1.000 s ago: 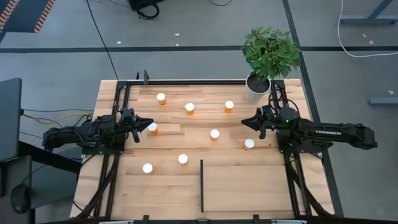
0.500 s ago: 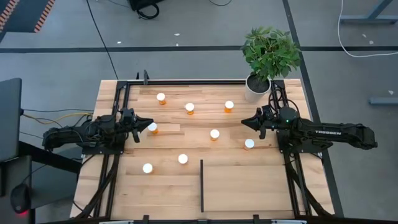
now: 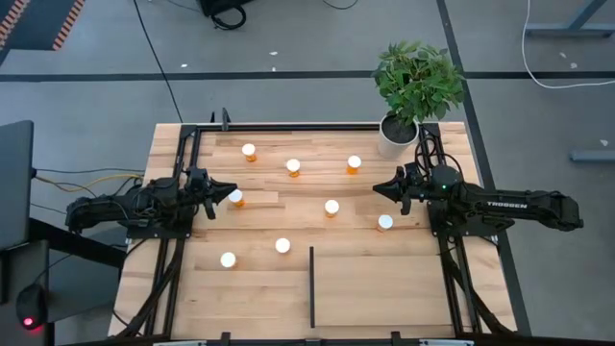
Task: Pick and place medicine bottles onto shelf by color
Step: Put the orange pill bottle on the shelf
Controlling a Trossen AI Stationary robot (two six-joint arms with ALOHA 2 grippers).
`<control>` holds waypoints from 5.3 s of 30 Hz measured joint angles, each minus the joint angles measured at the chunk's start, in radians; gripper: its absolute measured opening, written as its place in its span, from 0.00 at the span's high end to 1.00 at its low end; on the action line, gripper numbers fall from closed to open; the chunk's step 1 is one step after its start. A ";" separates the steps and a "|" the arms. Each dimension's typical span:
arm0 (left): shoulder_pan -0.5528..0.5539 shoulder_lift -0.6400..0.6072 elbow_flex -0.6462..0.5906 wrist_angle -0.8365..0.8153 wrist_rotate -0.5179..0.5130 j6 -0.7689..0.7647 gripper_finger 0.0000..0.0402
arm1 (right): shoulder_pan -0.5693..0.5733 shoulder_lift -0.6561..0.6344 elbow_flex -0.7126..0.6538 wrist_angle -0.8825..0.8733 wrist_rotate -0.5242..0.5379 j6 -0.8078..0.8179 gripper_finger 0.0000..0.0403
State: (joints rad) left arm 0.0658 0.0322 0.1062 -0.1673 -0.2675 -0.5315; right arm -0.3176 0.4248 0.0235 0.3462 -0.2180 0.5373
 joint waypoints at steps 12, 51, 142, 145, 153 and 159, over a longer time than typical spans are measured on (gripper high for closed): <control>0.015 0.007 0.000 0.332 0.046 -0.161 0.94 | -0.005 0.022 0.174 0.008 0.025 0.049 0.95; 0.015 1.120 1.736 -0.612 0.065 0.218 0.94 | -0.026 0.747 1.749 -1.287 0.173 -0.135 0.94; -0.223 1.195 1.151 -0.712 0.059 -0.143 0.26 | 0.444 0.875 0.771 -1.245 0.292 0.653 0.11; -0.223 1.195 1.151 -0.712 0.063 -0.143 0.26 | 0.452 0.875 0.776 -1.185 0.257 0.491 0.11; -0.227 1.195 1.152 -0.722 0.106 -0.140 0.26 | 0.478 0.875 0.830 -1.347 0.193 -0.014 0.11; -0.227 1.195 1.152 -0.721 0.107 -0.166 0.26 | 0.487 0.875 0.818 -1.345 0.180 -0.247 0.11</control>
State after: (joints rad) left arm -0.1616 1.2274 1.2579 -0.8883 -0.1606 -0.6979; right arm 0.1691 1.2999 0.8412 -0.9989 -0.0383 0.2901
